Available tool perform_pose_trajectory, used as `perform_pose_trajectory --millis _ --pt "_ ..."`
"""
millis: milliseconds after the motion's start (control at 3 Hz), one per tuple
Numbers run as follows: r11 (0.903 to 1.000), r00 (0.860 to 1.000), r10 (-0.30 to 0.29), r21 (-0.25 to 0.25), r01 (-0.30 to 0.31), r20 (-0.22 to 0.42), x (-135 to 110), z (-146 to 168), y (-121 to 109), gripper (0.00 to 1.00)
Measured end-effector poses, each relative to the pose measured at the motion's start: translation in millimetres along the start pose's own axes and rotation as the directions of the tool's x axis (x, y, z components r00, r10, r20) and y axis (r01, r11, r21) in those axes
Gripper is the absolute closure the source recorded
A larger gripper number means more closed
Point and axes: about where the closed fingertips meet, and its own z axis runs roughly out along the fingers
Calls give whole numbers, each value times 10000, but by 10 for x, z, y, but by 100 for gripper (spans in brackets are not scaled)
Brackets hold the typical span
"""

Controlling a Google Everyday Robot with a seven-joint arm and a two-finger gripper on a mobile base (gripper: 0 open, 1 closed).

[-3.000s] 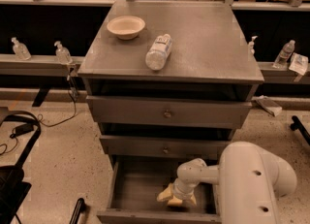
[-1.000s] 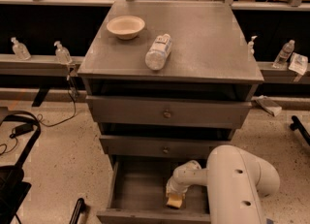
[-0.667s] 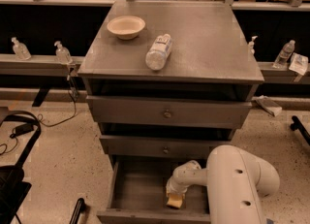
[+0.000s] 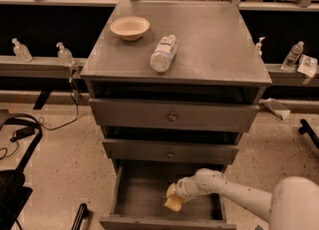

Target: Pick sponge from bottom drawer and place on counter

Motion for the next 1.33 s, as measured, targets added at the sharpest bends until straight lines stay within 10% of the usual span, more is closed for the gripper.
perform_pose_trajectory --millis 333,1000,1333 --pt "9521 9973 714 2971 -725 147 -109 -580 -207 100" --pt "9203 9651 -1893 3099 2386 -1807 -213 -1388 -139 100" --pt "9192 9654 -1935 3116 2408 -1750 -210 -1366 -167 100"
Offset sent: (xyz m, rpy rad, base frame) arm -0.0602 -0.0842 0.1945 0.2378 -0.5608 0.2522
